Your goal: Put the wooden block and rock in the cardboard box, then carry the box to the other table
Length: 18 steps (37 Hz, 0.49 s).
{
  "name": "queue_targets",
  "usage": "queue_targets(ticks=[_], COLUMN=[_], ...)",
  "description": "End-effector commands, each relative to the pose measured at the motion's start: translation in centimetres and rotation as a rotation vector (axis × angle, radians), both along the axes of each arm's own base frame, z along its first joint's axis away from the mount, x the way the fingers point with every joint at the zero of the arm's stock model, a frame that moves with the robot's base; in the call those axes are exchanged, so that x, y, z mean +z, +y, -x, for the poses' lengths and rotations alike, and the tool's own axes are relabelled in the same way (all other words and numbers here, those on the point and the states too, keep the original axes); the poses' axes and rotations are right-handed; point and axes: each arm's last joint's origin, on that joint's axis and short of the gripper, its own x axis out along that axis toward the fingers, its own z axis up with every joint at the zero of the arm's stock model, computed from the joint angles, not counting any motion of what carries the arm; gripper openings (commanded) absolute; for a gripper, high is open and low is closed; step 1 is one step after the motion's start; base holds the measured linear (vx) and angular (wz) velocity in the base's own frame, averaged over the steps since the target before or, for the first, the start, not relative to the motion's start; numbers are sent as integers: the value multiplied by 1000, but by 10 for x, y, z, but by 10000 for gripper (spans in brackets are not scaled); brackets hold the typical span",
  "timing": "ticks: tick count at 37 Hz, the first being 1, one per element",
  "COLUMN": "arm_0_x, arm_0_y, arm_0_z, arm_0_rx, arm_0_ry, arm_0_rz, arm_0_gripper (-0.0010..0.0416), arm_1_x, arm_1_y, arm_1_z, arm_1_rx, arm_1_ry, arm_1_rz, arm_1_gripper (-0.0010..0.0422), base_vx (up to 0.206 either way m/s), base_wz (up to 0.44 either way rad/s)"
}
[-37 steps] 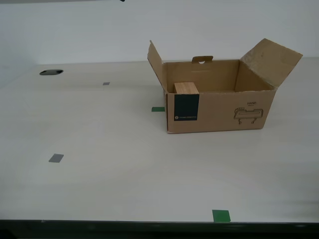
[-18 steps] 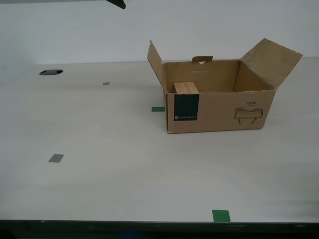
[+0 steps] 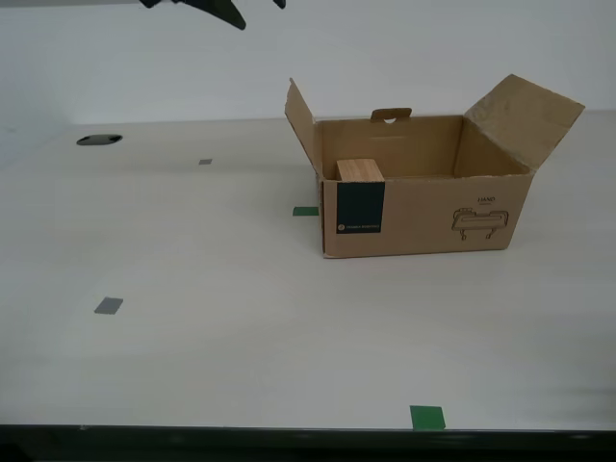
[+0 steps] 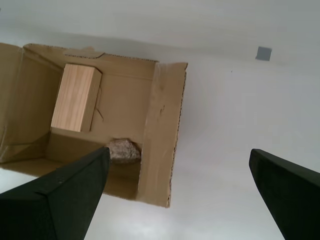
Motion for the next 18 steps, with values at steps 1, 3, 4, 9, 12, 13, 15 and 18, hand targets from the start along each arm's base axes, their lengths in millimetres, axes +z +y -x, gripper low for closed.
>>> queue_targets(ticks=[1,3,4,9,12,13,15,18], arm_0_x=[-1,-1,-2,-2,-3,-3,-4,-5], arm_0_y=[0,0,0,0,0,0,0,0], arm_0_z=[1,1,1,1,1,1,2,2], arm_0_rx=[-3,-3,-3,-4,-4,-4,-6,-10], arm_0_ry=[19,19,20,23,25,26,32,39], arm_0_rz=[-1,-2,-2,-2,-2,-3,-4,-6], arm_0_gripper=[388,388,388,388,387,387,388,387], arm_1_x=[-15,-23,-27,-42,-49,-51,-54,-54], arm_1_y=[-4,-6,-7,-12,-15,-16,-17,-18], arm_1_z=[-7,-11,-12,-17,-20,-20,-22,-22], arm_1_rx=[2,1,1,-19,-40,-41,-44,-44], arm_1_ry=[48,68,77,127,163,169,176,168], arm_1_rz=[-18,-30,-35,-28,0,0,1,4], arm_1_gripper=[270,280,284,308,322,326,334,344], base_vx=[0,0,0,0,0,0,0,0], base_wz=[0,0,0,0,0,0,0,0])
